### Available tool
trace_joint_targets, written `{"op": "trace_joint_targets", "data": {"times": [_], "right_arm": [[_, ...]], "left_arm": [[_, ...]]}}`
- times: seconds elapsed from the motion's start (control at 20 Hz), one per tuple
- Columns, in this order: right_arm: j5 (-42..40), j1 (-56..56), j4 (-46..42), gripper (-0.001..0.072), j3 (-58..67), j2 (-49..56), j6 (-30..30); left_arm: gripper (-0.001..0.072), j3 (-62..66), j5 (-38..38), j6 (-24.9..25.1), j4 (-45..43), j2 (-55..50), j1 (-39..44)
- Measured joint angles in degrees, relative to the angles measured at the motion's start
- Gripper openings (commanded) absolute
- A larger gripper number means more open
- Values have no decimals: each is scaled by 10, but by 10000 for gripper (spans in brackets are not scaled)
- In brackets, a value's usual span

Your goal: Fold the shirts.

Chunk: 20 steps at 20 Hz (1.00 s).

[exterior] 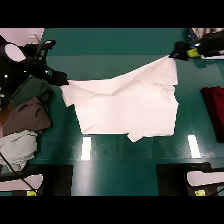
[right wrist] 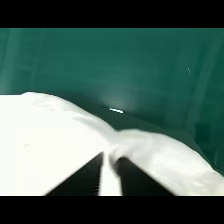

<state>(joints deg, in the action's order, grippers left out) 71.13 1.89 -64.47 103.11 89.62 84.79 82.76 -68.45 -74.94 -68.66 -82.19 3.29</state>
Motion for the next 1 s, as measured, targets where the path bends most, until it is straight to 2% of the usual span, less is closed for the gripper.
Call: {"op": "trace_joint_targets", "data": {"times": [0.15, 0.4, 0.65, 1.0], "right_arm": [[4, -9, -9, 450, 36, 40, 0], [84, 5, -15, 450, 34, 21, -10], [101, 4, -16, 450, -86, -73, -14], [58, -6, -12, 450, -257, -192, -15]], "left_arm": [[612, 22, 18, -12, -19, -15, 0], [612, 48, -43, -42, -29, -19, 27], [612, -31, -52, -49, -35, -19, 130], [613, -137, -26, -64, -95, -19, 278]]}}
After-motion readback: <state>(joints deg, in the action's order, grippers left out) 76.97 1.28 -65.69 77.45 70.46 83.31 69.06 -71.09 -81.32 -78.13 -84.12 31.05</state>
